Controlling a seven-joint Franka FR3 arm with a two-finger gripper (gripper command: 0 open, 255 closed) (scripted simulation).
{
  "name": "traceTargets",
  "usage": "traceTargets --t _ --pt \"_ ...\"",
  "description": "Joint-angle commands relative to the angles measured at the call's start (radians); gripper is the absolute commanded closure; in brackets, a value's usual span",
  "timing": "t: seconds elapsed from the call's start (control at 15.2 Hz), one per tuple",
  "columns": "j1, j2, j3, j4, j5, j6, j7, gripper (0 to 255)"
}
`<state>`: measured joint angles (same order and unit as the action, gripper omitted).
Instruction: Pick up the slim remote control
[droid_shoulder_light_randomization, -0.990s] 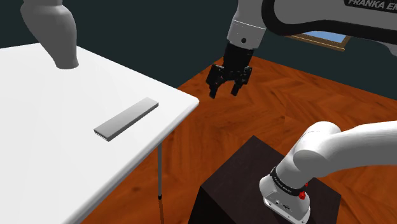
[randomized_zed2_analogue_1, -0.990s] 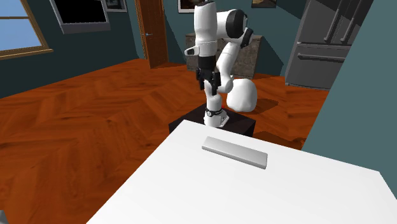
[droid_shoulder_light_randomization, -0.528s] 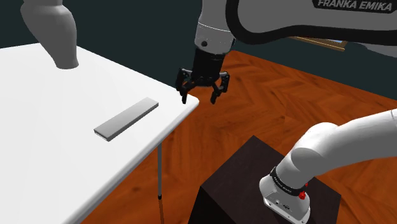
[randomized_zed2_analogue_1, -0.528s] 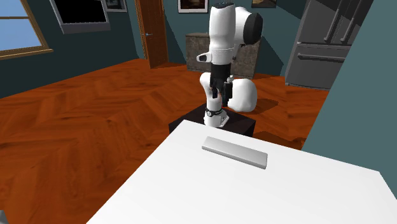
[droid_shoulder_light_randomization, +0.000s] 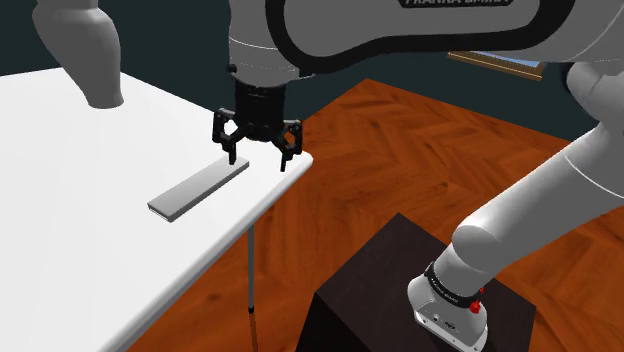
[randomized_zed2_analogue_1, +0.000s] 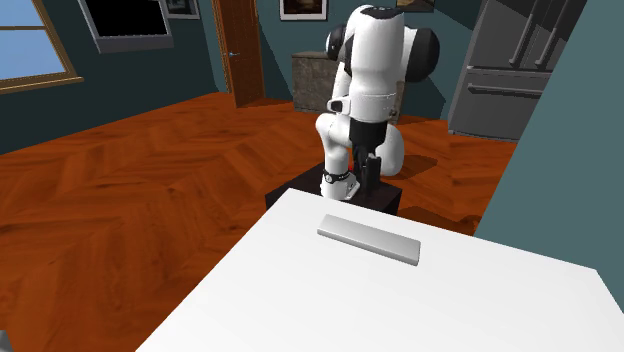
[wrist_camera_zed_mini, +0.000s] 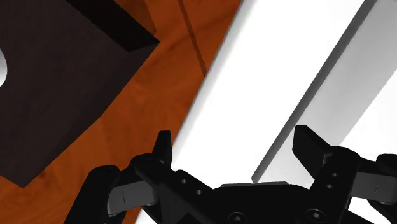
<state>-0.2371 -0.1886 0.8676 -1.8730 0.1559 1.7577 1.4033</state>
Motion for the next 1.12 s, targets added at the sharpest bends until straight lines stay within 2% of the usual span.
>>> traceTargets --t 0.0,0.13,0.26,0.4,0.99,1.06 --pt "-0.022 0.147 0.084 0.087 -0.116 0.011 0.173 0" --pt "0.011 0.306 0.127 0.189 -0.254 -0.013 0.342 0" --pt "0.094 0.453 0.115 0.305 -0.377 -0.056 0.486 0" --pt "0.19 0.564 0.07 0.422 -0.459 -0.102 0.585 0" --pt "0.175 0.561 0.058 0.316 -0.458 0.0 0.59 0" --pt "0.175 0.563 0.057 0.316 -0.459 0.001 0.59 255"
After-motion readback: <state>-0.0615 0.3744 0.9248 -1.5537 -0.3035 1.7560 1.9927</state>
